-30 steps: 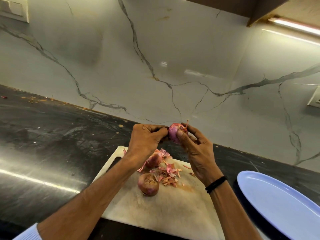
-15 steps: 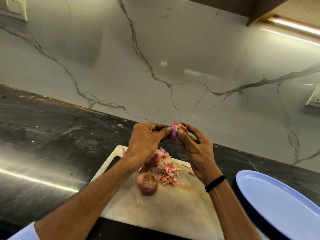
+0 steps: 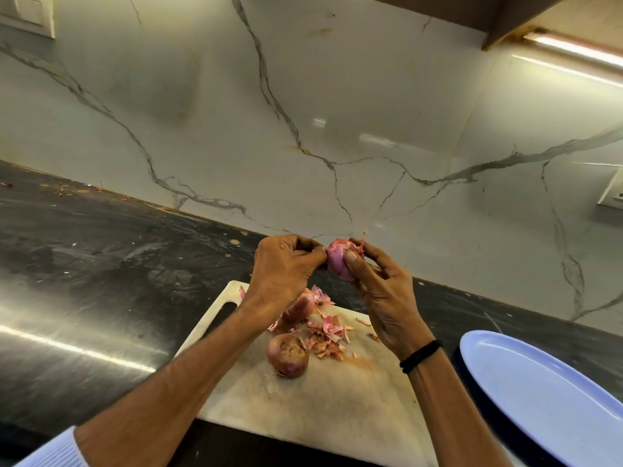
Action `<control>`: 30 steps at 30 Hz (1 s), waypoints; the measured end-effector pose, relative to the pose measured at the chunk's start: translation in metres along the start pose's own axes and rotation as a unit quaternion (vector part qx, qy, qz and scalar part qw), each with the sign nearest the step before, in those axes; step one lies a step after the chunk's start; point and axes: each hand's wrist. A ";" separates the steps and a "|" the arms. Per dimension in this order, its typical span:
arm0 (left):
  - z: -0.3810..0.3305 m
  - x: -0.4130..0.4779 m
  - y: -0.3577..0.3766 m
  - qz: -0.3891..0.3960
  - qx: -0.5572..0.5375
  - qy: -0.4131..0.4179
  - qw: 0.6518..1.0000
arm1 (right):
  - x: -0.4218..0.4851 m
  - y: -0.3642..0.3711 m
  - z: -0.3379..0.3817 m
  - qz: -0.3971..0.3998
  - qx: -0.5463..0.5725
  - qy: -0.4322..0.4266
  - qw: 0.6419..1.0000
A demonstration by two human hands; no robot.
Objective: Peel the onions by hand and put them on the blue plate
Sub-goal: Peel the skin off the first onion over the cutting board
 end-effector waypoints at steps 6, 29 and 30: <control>-0.002 0.000 -0.002 0.053 -0.061 0.005 0.997 | -0.001 -0.001 0.004 -0.002 0.029 0.016 0.999; 0.002 0.000 -0.004 0.128 -0.046 0.050 0.989 | -0.002 -0.001 0.001 0.052 0.025 0.002 0.998; 0.002 0.001 -0.004 0.129 -0.045 0.050 0.989 | -0.002 -0.001 0.001 0.056 0.021 0.001 0.998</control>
Point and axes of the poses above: each hand's wrist, its own x-axis towards the middle knuckle, its own y-axis out of the palm, z = x × y, and after that the axes turned 15 degrees about x, right-handed
